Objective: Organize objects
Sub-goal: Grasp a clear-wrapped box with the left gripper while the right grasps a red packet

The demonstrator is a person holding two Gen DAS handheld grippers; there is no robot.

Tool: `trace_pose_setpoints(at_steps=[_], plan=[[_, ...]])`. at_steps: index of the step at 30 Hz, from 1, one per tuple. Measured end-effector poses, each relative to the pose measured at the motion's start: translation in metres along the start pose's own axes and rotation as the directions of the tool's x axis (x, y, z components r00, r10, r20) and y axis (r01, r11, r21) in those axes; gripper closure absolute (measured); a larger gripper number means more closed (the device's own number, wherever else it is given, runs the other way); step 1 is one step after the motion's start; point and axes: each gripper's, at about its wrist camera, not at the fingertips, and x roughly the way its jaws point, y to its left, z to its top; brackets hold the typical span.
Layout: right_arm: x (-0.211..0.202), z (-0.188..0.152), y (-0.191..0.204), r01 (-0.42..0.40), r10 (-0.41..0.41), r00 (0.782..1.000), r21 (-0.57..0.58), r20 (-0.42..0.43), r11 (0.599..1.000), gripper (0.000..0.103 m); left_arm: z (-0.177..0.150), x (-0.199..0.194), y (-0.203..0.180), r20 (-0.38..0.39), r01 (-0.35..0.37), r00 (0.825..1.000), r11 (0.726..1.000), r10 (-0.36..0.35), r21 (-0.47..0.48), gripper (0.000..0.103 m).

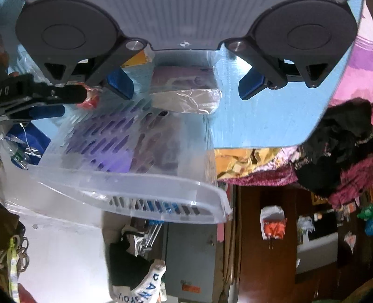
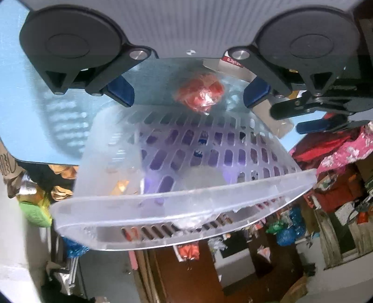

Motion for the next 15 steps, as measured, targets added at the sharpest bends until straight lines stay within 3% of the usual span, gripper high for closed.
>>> trace_pose_setpoints(at_steps=[5,15], plan=[[0.0025,-0.0034,-0.0006,-0.018,0.018,0.999,-0.020,-0.033,1.000,0.009,0.0011,-0.0009,0.0049,0.003,0.005,1.000,1.000,-0.005,-0.028,0.005],[0.0014,-0.0094,-0.0011,-0.052,0.049,0.996,-0.033,-0.075,0.998,0.044,0.0024,0.0025,-0.0029,0.011,-0.005,1.000,1.000,0.005,-0.019,0.011]])
